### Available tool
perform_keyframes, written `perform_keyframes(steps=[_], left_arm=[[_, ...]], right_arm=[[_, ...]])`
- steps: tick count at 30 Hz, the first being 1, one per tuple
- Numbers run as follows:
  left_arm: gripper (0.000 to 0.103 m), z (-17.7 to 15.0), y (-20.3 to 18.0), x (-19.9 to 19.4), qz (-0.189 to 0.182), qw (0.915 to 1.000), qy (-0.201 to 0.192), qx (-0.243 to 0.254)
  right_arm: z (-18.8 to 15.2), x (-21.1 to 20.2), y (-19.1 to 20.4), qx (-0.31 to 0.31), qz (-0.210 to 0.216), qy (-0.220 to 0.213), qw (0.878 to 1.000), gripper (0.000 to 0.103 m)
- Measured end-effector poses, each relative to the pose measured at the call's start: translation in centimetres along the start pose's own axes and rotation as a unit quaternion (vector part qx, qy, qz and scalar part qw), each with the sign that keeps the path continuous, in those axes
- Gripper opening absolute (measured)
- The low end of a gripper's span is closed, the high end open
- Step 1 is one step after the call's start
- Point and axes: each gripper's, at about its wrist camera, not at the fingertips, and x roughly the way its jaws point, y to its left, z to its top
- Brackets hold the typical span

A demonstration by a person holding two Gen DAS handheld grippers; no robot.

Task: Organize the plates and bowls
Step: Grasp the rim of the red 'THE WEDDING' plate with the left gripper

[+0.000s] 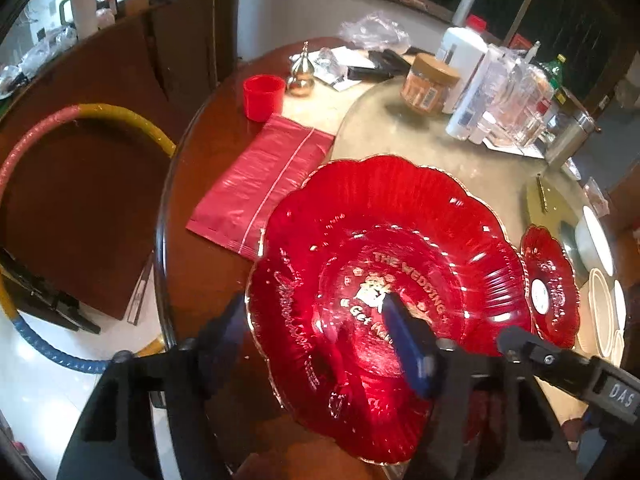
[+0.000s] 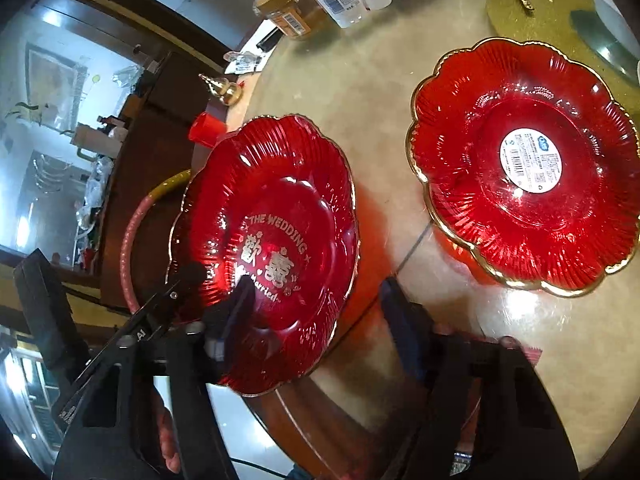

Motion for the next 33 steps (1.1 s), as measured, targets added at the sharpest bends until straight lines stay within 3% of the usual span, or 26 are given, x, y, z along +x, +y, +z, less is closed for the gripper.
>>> perform_keyframes(steps=[5, 11, 14, 26, 33], left_arm=[[0.036, 0.2, 0.0, 0.7, 0.001, 0.9999, -0.013, 0.004], [0.008, 0.4, 0.6, 1.4, 0.02, 0.9998, -0.007, -0.007], [0.007, 0.5, 1.1, 1.4, 0.014, 0.9998, -0.007, -0.015], [0.006, 0.5, 1.4, -1.7, 0.017, 0.9988, -0.043, -0.014], [0.006, 0.1, 1.6, -0.7, 0.026, 0.999, -0.034, -0.01]], right_arm=[[0.4, 0.7, -0.2, -0.001, -0.019, -0.003, 1.0, 0.044], [0.9, 1.3, -0.7, 0.003, -0.048, -0.006, 0.999, 0.023], [0.8, 1.4, -0.9, 0.0, -0.062, -0.01, 0.998, 0.015], [0.0, -0.5, 1.2, -0.043, -0.072, -0.046, 0.995, 0.015], [-0.1, 0.9, 0.8, -0.041, -0.073, -0.029, 0.996, 0.015]])
